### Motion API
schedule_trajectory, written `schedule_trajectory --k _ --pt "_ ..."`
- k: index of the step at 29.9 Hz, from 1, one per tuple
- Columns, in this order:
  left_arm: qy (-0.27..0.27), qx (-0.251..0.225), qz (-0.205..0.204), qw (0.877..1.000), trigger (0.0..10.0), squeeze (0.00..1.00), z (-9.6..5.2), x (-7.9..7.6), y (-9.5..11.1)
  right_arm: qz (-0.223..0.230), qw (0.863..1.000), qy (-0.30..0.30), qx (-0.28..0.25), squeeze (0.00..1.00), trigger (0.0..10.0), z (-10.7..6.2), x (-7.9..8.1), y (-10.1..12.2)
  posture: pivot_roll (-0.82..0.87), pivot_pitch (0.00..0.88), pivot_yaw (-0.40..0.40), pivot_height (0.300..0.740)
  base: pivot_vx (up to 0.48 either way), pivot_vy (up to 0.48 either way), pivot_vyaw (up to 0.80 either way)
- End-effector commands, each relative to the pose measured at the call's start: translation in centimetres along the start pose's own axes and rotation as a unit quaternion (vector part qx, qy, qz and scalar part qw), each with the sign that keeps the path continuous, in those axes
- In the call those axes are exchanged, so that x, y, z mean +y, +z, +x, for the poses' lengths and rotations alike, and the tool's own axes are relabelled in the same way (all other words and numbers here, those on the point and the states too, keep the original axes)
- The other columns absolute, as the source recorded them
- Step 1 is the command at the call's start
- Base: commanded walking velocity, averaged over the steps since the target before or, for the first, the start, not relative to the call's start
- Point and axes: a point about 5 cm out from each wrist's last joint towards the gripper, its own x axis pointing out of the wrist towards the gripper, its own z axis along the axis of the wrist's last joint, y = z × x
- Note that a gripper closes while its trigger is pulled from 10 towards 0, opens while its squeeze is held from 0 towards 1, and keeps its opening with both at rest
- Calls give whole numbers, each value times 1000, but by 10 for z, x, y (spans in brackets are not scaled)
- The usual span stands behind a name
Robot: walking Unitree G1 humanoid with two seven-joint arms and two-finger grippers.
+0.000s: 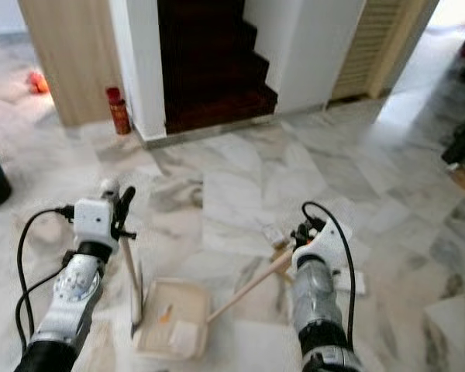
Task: Sweep floor
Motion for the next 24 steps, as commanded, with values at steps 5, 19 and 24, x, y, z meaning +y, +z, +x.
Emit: schedule_trajectory --k 5,19,24 --pt "-15 -35 -3 999 10000 0 7 -10 15 12 1000 -1 -23 0 10000 3 -2 12 28 0 -58 740 0 276 0" --pt "-20 -34 0 999 10000 0 8 -10 15 4 1000 7 -25 0 10000 3 3 12 34 0 -51 740 0 275 0" --pt "-22 -34 0 999 10000 0 8 -10 15 0 1000 8 -26 0 10000 3 3 11 34 0 -49 740 0 276 0"
